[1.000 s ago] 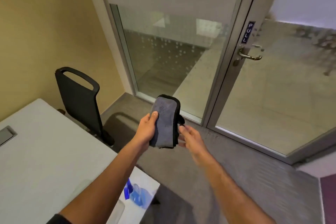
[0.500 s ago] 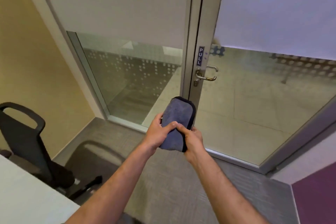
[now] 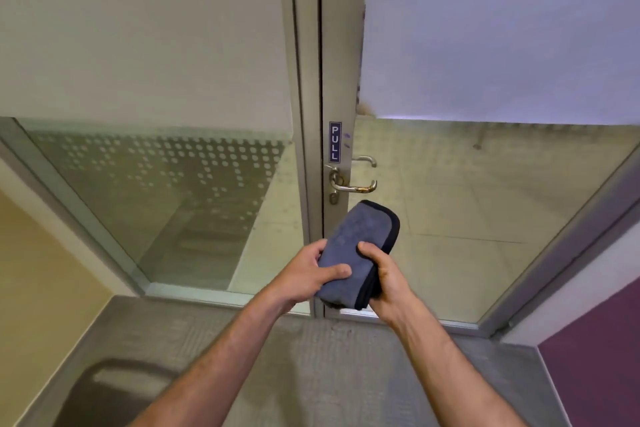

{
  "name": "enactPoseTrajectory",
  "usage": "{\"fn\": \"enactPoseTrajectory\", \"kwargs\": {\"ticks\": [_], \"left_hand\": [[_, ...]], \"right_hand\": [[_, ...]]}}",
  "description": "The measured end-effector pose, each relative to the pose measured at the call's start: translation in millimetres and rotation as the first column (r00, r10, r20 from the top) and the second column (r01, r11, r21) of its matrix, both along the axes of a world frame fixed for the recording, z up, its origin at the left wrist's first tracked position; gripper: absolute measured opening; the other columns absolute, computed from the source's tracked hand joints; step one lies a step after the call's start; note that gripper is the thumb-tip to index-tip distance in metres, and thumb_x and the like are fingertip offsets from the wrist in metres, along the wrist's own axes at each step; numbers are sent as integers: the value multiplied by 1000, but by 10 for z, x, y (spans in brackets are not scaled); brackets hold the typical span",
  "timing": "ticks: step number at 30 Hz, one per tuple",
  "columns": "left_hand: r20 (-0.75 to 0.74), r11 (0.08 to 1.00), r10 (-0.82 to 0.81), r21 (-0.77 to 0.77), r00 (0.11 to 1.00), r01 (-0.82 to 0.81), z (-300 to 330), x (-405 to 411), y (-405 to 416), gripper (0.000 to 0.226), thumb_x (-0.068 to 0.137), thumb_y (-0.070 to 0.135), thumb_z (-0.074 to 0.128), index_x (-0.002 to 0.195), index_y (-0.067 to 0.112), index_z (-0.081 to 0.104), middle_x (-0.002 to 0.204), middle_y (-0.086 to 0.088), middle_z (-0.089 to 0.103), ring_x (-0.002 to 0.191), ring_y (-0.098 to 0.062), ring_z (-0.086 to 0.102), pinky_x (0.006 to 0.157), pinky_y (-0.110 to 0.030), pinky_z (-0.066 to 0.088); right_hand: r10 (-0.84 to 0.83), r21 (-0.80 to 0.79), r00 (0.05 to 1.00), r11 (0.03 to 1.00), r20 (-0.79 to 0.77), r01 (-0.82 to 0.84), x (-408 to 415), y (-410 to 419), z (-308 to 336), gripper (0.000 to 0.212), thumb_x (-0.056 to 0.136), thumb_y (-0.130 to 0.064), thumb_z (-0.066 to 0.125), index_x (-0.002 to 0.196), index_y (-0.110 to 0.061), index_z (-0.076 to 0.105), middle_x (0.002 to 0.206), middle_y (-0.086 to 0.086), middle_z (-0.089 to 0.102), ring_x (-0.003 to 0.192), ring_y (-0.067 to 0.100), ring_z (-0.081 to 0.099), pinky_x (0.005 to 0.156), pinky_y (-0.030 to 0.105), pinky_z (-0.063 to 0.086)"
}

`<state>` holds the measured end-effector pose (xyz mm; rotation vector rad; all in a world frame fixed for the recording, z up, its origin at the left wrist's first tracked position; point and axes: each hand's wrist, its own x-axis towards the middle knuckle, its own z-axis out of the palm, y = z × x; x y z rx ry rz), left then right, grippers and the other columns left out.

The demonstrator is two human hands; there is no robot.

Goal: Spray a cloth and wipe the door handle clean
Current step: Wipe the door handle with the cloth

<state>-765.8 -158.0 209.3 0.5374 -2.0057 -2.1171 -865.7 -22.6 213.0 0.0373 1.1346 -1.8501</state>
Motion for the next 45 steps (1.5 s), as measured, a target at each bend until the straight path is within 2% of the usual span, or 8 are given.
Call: {"fn": "enactPoseTrajectory", "kwargs": {"ticks": [6, 11, 14, 16, 21, 26, 35, 45], "left_hand": [[79, 988, -81, -124, 994, 90, 87, -752, -549, 65, 77, 41, 80, 134, 20, 56, 108, 0, 73, 98, -15, 73, 82, -28, 56], [100, 864, -3, -501, 995, 53, 273, -1310, -1030, 45, 98, 30, 63, 141, 23, 53, 99, 3, 69, 86, -11, 68, 87, -37, 54], [65, 471, -44, -879, 997, 78, 537, -1605, -1308, 49, 99, 41, 57, 146, 27, 48, 132, 8, 64, 102, 12, 58, 92, -26, 46], [79, 171, -158, -980, 984, 106, 721, -1811, -1481, 53, 101, 41, 53, 149, 20, 44, 150, -2, 53, 140, -9, 45, 115, -31, 35], [203, -364, -273, -927, 940, 94, 1196, -2274, -1957, 59, 102, 45, 42, 151, 13, 40, 157, -8, 44, 152, -24, 28, 125, -42, 15], [275, -689, -377, -722, 884, -68, 1485, -2668, -2370, 61, 105, 45, 31, 151, 7, 40, 155, -16, 45, 150, -30, 34, 124, -44, 14], [337, -799, -487, -544, 806, -256, 1588, -2997, -2701, 64, 103, 36, 28, 157, 1, 26, 165, -17, 26, 154, -32, 21, 127, -46, 17], [338, -821, -509, -468, 792, -328, 1517, -3045, -2708, 66, 102, 35, 14, 156, -1, 23, 166, -19, 23, 154, -37, 18, 124, -50, 13]], "right_hand": [[-226, -16, 965, 974, -137, 226, -609, -396, -74, 31, 88, -5, 67, 119, -5, 65, 110, 19, 76, 96, 36, 74, 74, 44, 61], [-340, -17, 921, 939, -190, 343, -1148, -624, -78, 30, 88, 0, 66, 114, -15, 66, 105, 6, 79, 95, 28, 76, 79, 42, 60], [-367, -46, 913, 930, -178, 365, -1404, -778, -79, 36, 88, 1, 67, 121, -14, 64, 110, 10, 77, 99, 31, 74, 88, 48, 59], [-402, -65, 901, 916, -162, 397, -1497, -893, -102, 37, 89, 2, 66, 123, -12, 62, 113, 13, 76, 102, 34, 73, 91, 50, 57], [-505, -49, 818, 857, -276, 513, -1571, -1233, -233, 30, 87, 5, 67, 110, -14, 62, 107, 12, 76, 100, 37, 71, 89, 47, 56], [-637, -101, 577, 711, -512, 696, -1595, -1727, -248, 37, 81, -1, 69, 102, -30, 62, 101, -2, 75, 102, 22, 70, 87, 31, 58], [-187, -121, -37, 462, -982, 878, -1778, -2682, -360, 80, 64, 10, 51, 142, -11, 55, 140, -4, 60, 89, 21, 47, 82, 26, 46], [283, -2, -118, 381, -952, 925, -1871, -2780, -806, 61, 74, 4, 71, 129, -21, 67, 144, -6, 59, 86, 23, 41, 65, 39, 40]]}}
